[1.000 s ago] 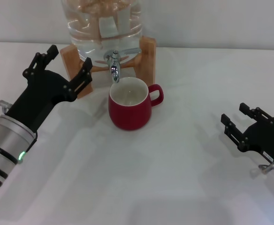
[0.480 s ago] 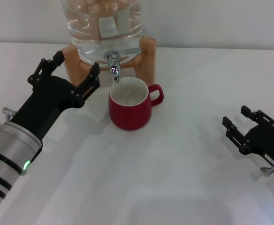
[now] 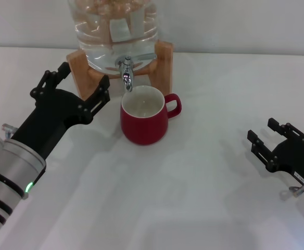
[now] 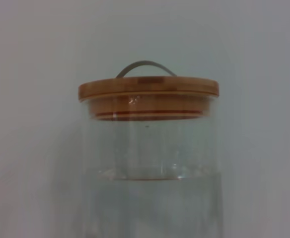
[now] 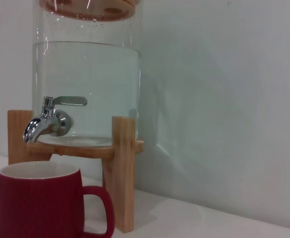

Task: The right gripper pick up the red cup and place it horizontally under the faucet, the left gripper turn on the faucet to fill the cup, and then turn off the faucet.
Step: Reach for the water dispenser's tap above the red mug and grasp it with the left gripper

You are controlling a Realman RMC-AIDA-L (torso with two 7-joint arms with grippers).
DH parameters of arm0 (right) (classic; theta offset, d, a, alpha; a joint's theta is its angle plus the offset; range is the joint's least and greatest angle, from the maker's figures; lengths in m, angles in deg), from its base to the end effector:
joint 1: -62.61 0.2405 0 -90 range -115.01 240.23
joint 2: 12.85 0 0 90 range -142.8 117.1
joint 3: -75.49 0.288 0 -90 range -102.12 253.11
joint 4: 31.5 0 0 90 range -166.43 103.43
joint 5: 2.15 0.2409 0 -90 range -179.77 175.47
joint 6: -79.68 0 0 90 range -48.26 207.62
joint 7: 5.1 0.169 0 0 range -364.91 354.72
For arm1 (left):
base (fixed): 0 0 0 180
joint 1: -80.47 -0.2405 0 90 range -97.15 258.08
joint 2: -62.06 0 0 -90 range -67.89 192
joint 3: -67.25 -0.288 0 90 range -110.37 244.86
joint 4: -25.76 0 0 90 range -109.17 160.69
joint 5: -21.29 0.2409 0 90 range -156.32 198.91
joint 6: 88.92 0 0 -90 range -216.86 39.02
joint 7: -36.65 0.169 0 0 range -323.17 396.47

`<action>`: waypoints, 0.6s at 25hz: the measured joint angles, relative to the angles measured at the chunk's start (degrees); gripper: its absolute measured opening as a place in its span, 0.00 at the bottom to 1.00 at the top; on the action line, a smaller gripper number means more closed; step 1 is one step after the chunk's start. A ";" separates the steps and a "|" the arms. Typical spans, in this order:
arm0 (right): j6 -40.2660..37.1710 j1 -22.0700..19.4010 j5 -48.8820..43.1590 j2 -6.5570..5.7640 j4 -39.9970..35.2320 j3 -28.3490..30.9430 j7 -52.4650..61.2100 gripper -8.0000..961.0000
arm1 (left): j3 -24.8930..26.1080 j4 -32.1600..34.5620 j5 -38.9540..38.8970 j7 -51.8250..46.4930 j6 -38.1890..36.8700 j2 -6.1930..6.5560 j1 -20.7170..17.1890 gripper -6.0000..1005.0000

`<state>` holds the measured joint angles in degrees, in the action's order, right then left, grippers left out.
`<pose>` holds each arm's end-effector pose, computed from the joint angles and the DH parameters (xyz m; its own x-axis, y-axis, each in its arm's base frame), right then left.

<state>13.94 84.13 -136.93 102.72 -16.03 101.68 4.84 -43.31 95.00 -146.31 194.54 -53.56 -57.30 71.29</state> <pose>0.3539 0.3339 -0.1085 0.7815 -0.0469 -0.6221 -0.5523 -0.5158 -0.6549 -0.2678 0.3173 -0.0586 0.7133 -0.0119 0.7008 0.6384 -0.4014 -0.6567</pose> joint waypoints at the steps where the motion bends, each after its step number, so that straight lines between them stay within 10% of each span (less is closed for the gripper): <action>1: 0.00 -0.02 0.01 0.00 0.00 0.00 0.00 0.57 | -0.01 0.28 0.00 -0.01 -0.33 0.00 -0.24 0.87; 15: 0.31 0.35 0.05 0.01 0.00 0.29 0.69 0.57 | -2.34 10.48 0.07 -1.44 -15.84 0.76 -3.96 0.87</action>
<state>14.25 84.48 -136.88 102.73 -16.03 101.97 5.53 -45.65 105.48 -146.24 193.11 -69.40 -56.54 67.33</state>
